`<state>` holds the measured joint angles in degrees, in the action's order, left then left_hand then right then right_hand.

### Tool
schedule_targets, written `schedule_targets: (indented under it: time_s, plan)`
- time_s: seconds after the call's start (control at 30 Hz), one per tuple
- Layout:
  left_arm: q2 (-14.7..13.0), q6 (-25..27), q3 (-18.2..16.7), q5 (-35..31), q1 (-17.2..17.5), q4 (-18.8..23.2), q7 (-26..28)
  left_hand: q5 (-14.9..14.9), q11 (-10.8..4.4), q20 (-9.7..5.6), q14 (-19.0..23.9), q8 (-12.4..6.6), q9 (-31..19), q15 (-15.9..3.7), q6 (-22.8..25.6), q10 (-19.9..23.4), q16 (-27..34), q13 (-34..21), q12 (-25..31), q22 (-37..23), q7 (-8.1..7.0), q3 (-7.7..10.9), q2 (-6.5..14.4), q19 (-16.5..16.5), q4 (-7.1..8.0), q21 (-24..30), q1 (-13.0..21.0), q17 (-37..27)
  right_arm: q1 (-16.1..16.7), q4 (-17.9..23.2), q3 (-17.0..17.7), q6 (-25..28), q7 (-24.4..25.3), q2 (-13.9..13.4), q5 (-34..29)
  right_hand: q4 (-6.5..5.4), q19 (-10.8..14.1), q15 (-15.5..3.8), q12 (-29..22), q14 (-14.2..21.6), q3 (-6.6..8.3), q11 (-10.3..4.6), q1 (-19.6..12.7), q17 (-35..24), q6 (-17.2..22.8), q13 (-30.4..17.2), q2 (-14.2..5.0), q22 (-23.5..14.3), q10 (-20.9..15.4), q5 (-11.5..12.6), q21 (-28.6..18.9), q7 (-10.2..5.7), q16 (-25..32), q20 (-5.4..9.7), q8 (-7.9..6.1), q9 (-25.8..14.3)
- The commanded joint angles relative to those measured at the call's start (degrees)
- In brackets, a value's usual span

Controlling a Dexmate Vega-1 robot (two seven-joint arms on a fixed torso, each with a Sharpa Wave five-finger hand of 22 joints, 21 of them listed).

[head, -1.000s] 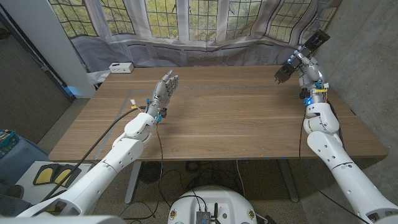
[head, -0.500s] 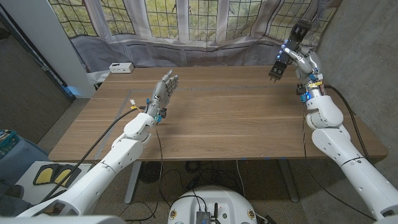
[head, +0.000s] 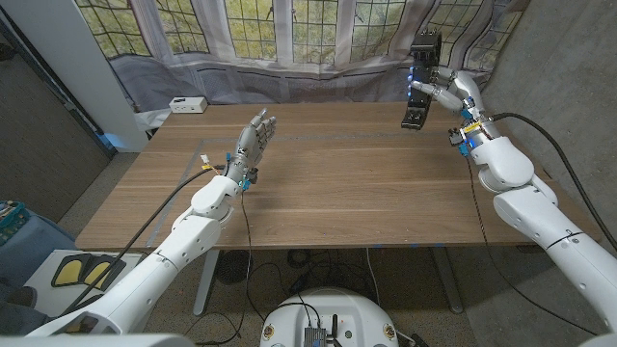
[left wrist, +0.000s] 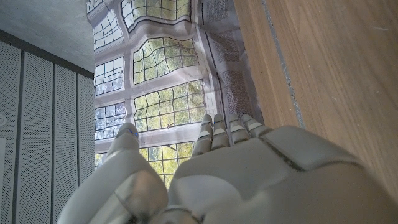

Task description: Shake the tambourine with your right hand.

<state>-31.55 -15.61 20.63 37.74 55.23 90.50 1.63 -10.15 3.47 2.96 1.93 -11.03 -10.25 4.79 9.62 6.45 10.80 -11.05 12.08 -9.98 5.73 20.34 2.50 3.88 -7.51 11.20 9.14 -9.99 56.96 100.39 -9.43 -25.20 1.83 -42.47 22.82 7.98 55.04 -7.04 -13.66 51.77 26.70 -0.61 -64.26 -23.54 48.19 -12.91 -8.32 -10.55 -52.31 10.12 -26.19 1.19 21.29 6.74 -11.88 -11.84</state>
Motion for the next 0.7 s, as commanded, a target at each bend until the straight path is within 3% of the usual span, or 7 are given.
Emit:
schedule_targets:
  time_s: [0.03,0.37,0.7]
  plan:
    - [-0.1,0.1,0.0,0.0,0.3,0.5,0.1,0.1,-0.18,-0.09,0.4,0.10,-0.2,0.04,0.1,0.3,0.0,-0.2,0.1,-0.3,-0.15,0.35,0.5,0.3,-0.05,0.1,0.1,-0.3,-1.2,6.8,-3.4,9.2,2.8,-7.1,-20.1,-2.27,-0.1,-2.74,0.2,0.1,2.25,0.17,-2.0,-0.3,4.8,-0.1,-2.18,-0.1,-0.3,0.4,-0.3,-4.22,-0.1,-0.15,-0.23,-0.1]
    - [0.2,-0.2,0.2,0.1,0.4,0.2,0.0,0.1,-0.23,-0.09,0.4,0.12,-0.2,0.02,0.1,0.3,0.0,-0.2,0.1,-0.3,-0.17,0.36,0.5,0.4,-0.06,0.1,0.1,-0.3,-2.8,13.9,-7.3,20.6,1.4,-12.2,-34.2,-2.28,-0.3,-2.82,0.3,0.1,2.17,0.20,-1.9,-0.4,4.9,-0.1,-2.18,-0.1,-0.3,0.4,-0.4,-4.23,-0.2,-0.22,-0.22,-0.1]
    - [0.3,-0.4,0.1,0.2,0.9,0.4,0.1,0.1,-0.37,-0.06,0.4,0.11,-0.2,0.06,0.1,0.3,0.0,-0.2,0.1,-0.3,-0.20,0.37,0.4,0.4,-0.07,0.1,0.1,-0.3,-3.0,14.7,-8.3,23.5,0.2,-13.2,-34.6,-2.21,-0.4,-2.69,0.4,0.1,2.13,0.01,-1.8,-0.4,4.9,-0.2,-2.13,-0.1,-0.2,0.4,-0.5,-4.32,-0.3,-0.23,-0.18,-0.1]
